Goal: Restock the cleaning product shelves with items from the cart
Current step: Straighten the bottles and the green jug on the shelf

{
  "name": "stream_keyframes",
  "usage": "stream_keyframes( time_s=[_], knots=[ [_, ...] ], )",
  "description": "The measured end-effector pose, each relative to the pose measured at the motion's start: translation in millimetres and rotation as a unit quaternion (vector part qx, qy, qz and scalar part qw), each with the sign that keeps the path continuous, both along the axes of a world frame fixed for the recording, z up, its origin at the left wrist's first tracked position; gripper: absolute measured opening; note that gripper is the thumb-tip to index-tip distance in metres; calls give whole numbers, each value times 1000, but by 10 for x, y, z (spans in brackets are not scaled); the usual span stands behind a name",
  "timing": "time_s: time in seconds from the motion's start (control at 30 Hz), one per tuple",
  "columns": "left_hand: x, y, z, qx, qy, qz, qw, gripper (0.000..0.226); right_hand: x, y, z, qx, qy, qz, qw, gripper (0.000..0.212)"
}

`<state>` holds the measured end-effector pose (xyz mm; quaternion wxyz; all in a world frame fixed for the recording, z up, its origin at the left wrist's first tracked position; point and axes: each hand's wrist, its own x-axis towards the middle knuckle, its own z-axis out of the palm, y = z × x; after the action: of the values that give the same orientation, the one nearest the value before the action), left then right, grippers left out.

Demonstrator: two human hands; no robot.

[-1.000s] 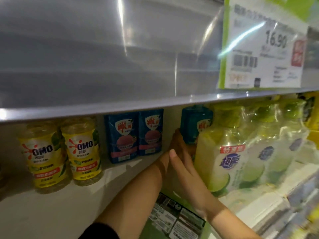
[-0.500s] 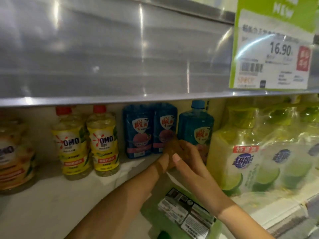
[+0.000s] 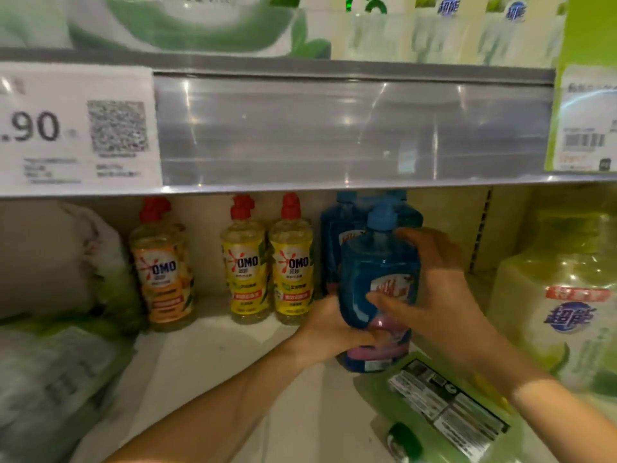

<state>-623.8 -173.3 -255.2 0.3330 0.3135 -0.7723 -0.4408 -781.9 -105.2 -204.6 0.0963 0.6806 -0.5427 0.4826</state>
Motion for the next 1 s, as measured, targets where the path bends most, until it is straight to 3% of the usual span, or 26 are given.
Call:
stream_keyframes(
  time_s=[0.13, 0.27, 0.4, 0.57, 1.0],
  knots=[
    [188, 21, -22, 24, 8, -14, 1000, 72, 33, 7, -45, 94, -3, 67, 993, 104],
    [193, 185, -167, -5, 16, 49, 999, 93, 48, -3, -168, 118, 21, 74, 990, 119],
    [141, 375, -252, -79, 48, 162, 982, 82, 66, -25, -134, 115, 56, 56, 990, 113],
    [57, 218, -262, -86, 1, 187, 979, 67, 34, -122, -110, 147, 30, 67, 986, 105],
    [-253, -312, -228, -164, -73, 250, 951, 76, -110, -639, -3, 217, 8, 21, 976, 109]
  ],
)
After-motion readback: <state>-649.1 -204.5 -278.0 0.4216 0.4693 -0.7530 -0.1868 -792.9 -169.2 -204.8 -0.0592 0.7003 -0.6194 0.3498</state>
